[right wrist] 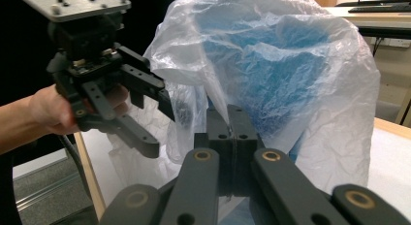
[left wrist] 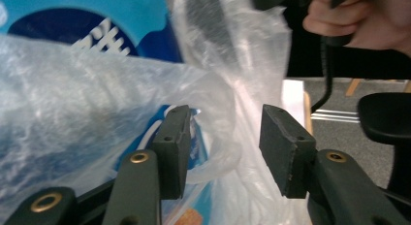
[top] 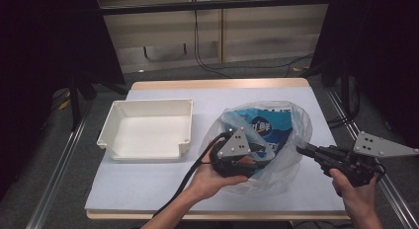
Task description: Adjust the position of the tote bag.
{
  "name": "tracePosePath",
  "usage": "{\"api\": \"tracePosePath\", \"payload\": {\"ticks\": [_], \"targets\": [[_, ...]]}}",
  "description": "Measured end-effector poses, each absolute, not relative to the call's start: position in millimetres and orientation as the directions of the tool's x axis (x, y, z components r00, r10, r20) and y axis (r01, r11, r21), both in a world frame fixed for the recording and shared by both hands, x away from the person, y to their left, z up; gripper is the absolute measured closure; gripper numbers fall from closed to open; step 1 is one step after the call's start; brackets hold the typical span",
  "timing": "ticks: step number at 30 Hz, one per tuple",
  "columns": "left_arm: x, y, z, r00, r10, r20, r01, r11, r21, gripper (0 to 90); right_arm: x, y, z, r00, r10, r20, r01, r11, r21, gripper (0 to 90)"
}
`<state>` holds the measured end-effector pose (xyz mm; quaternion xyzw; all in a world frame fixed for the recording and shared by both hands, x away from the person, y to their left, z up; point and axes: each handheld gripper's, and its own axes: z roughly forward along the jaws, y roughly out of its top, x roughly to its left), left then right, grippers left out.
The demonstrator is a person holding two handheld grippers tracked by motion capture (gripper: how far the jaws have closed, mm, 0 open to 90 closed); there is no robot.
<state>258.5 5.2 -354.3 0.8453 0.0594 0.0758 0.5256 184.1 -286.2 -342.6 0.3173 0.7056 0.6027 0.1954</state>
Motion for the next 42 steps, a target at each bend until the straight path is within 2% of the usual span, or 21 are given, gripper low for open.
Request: {"api": "tracePosePath", "payload": {"ticks": [3, 7, 17, 18, 21, 23, 33, 37, 42], "targets": [[263.7, 1.1, -361.0, 0.98, 0.191, 0.062, 0.031, -0.449, 0.893, 53.5, 184.4, -285.6, -343.2, -0.725, 0.679, 0.114, 0.217, 0.068, 0.974, 90.0], [262.7, -4.5, -373.2, 0.978, 0.185, 0.1, 0.01, -0.516, 0.857, 53.5, 184.0, -286.7, -342.5, -0.722, 0.684, 0.104, 0.208, 0.071, 0.975, 90.0], [265.1, -8.1, -386.4, 0.985, 0.15, 0.085, 0.014, -0.56, 0.828, 57.7, 184.7, -287.7, -343.0, -0.722, 0.683, 0.111, 0.213, 0.068, 0.975, 90.0], [264.3, -8.1, -387.3, 0.985, 0.148, 0.084, 0.013, -0.556, 0.831, 62.0, 185.0, -287.8, -343.4, -0.724, 0.681, 0.108, 0.211, 0.07, 0.975, 90.0], [262.0, -6.0, -387.2, 0.991, 0.111, 0.074, -0.002, -0.545, 0.838, 82.8, 184.8, -287.9, -343.6, -0.72, 0.685, 0.112, 0.216, 0.068, 0.974, 90.0], [259.7, -4.8, -385.5, 0.994, 0.094, 0.058, 0.001, -0.534, 0.845, 87.4, 184.9, -288.1, -343.7, -0.721, 0.683, 0.114, 0.217, 0.067, 0.974, 90.0], [248.3, 13.7, -361.9, 0.999, 0.03, 0.013, 0.001, -0.438, 0.899, 89.0, 185.5, -287.7, -342.7, -0.723, 0.683, 0.105, 0.213, 0.075, 0.974, 90.0], [246.8, 29.9, -346.7, 0.999, 0.044, 0.011, 0.007, -0.389, 0.921, 89.1, 184.8, -289.0, -340.5, -0.722, 0.683, 0.106, 0.207, 0.067, 0.976, 90.0], [248.0, 54.2, -325.6, 0.997, 0.061, 0.05, -0.026, -0.353, 0.935, 89.2, 186.4, -289.3, -337.5, -0.723, 0.682, 0.108, 0.205, 0.063, 0.977, 90.0]]}}
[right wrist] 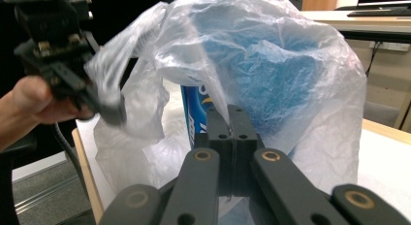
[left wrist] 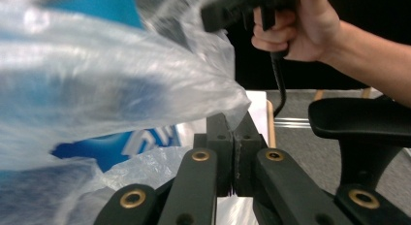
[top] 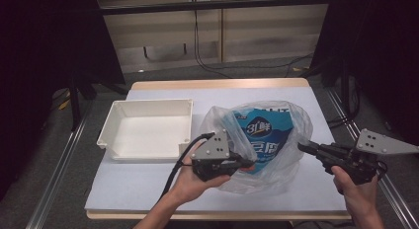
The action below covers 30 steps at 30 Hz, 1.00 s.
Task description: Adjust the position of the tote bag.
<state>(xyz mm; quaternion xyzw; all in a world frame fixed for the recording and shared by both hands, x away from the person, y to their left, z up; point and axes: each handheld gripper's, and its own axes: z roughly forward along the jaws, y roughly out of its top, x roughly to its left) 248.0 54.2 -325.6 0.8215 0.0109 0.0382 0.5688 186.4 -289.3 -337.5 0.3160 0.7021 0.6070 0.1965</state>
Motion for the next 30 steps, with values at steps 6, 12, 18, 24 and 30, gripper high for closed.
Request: {"api": "tracePosePath", "payload": {"ticks": [6, 12, 18, 24, 30], "targets": [[258.8, 86.8, -307.5, 0.994, 0.105, 0.035, -0.004, -0.279, 0.96, 89.2, 189.1, -290.8, -327.3, -0.728, 0.678, 0.101, 0.178, 0.045, 0.983, 90.0], [266.8, 123.8, -307.2, 0.984, 0.175, 0.03, 0.02, -0.275, 0.961, 89.3, 192.0, -295.1, -311.4, -0.722, 0.687, 0.085, 0.132, 0.016, 0.991, 90.0], [272.7, 150.8, -297.8, 0.971, 0.237, 0.02, 0.029, -0.205, 0.978, 89.3, 194.7, -299.4, -299.5, -0.718, 0.692, 0.072, 0.093, -0.007, 0.996, 90.0], [273.6, 164.3, -287.7, 0.968, 0.249, 0.024, 0.015, -0.157, 0.987, 89.3, 195.1, -307.9, -294.5, -0.708, 0.702, 0.078, 0.079, -0.031, 0.996, 90.0], [273.2, 187.7, -277.7, 0.968, 0.25, 0.022, 0.003, -0.101, 0.995, 89.4, 195.3, -313.0, -298.5, -0.704, 0.704, 0.087, 0.075, -0.048, 0.996, 90.0]]}}
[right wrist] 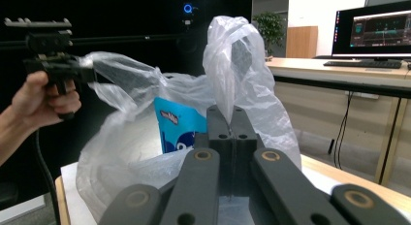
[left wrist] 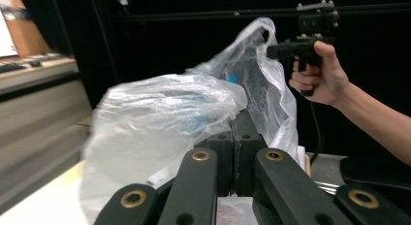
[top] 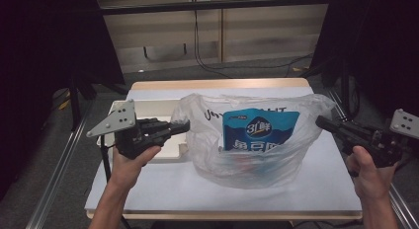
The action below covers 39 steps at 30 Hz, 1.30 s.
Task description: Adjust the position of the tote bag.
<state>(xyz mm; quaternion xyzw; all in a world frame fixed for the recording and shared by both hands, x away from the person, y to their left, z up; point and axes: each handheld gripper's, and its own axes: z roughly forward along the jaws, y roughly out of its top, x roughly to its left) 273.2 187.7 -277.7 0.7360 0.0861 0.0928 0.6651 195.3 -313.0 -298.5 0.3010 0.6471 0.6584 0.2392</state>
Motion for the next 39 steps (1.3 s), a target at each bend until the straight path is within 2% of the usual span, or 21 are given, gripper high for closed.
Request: {"api": "tracePosePath", "payload": {"ticks": [8, 11, 16, 18, 21, 23, 25, 32, 39], "targets": [[275.3, 209.3, -274.6, 0.939, 0.344, 0.008, 0.006, -0.042, 0.999, 89.5, 186.2, -327.3, -288.1, -0.651, 0.756, 0.061, 0.024, -0.06, 0.998, 90.0], [273.0, 211.3, -270.6, 0.931, 0.362, 0.045, -0.022, -0.07, 0.997, 89.6, 186.7, -331.6, -288.7, -0.627, 0.777, 0.055, 0.022, -0.054, 0.998, 90.0], [281.2, 221.6, -276.7, 0.923, 0.384, -0.007, 0.027, -0.045, 0.999, 89.6, 189.0, -342.0, -293.0, -0.6, 0.796, 0.085, 0.029, -0.084, 0.996, 90.0], [284.8, 224.6, -279.3, 0.916, 0.401, 0.006, 0.026, -0.073, 0.997, 89.6, 190.1, -346.7, -294.8, -0.587, 0.804, 0.095, 0.029, -0.096, 0.995, 90.0], [289.6, 232.4, -282.8, 0.91, 0.413, -0.031, 0.047, -0.029, 0.998, 89.7, 189.0, -353.7, -297.9, -0.566, 0.817, 0.108, 0.016, -0.119, 0.993, 90.0], [292.9, 235.1, -286.2, 0.902, 0.431, -0.025, 0.054, -0.053, 0.997, 89.7, 189.8, -354.4, -299.5, -0.565, 0.817, 0.115, 0.026, -0.121, 0.992, 90.0], [295.5, 235.1, -289.7, 0.904, 0.425, -0.047, 0.075, -0.051, 0.996, 89.7, 192.0, -353.3, -301.1, -0.569, 0.813, 0.122, 0.042, -0.12, 0.992, 90.0], [300.9, 225.6, -298.2, 0.914, 0.404, -0.037, 0.085, -0.102, 0.991, 89.7, 199.0, -347.0, -305.3, -0.578, 0.807, 0.119, 0.078, -0.09, 0.993, 90.0], [313.3, 230.8, -312.3, 0.878, 0.475, -0.054, 0.136, -0.14, 0.981, 89.7, 206.9, -350.1, -314.6, -0.557, 0.821, 0.126, 0.113, -0.075, 0.991, 90.0]]}}
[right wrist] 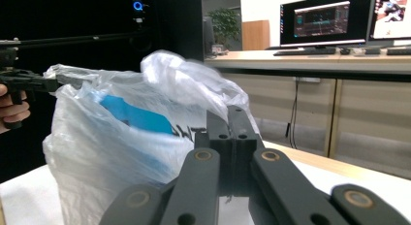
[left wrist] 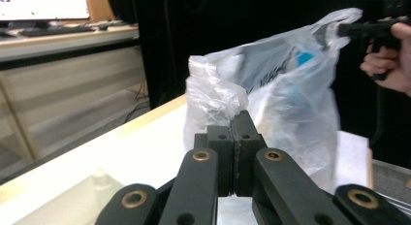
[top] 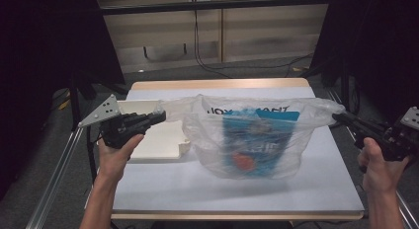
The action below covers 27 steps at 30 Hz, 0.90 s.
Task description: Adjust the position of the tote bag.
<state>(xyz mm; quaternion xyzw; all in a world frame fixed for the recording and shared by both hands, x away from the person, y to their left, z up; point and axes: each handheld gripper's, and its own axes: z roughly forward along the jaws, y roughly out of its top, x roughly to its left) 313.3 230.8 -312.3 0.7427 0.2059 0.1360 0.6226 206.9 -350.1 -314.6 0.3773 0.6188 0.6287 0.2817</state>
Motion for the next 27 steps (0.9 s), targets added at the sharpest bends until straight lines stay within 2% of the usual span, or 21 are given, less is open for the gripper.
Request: {"api": "tracePosePath", "payload": {"ticks": [2, 12, 18, 27], "targets": [[316.8, 232.1, -316.3, 0.88, 0.472, -0.053, 0.148, -0.164, 0.975, 89.7, 208.3, -348.8, -317.2, -0.529, 0.841, 0.108, 0.122, -0.05, 0.991, 90.0], [323.9, 225.2, -333.7, 0.889, 0.451, -0.079, 0.194, -0.215, 0.957, 89.6, 221.5, -348.2, -335.6, -0.507, 0.852, 0.126, 0.202, -0.024, 0.979, 90.0], [318.5, 222.5, -336.0, 0.899, 0.433, -0.069, 0.193, -0.249, 0.949, 89.6, 223.0, -350.3, -343.2, -0.496, 0.858, 0.135, 0.234, -0.017, 0.972, 90.0], [295.0, 229.6, -352.8, 0.911, 0.409, -0.05, 0.221, -0.381, 0.898, 89.7, 215.7, -348.8, -346.5, -0.498, 0.856, 0.141, 0.261, -0.007, 0.965, 90.0]]}}
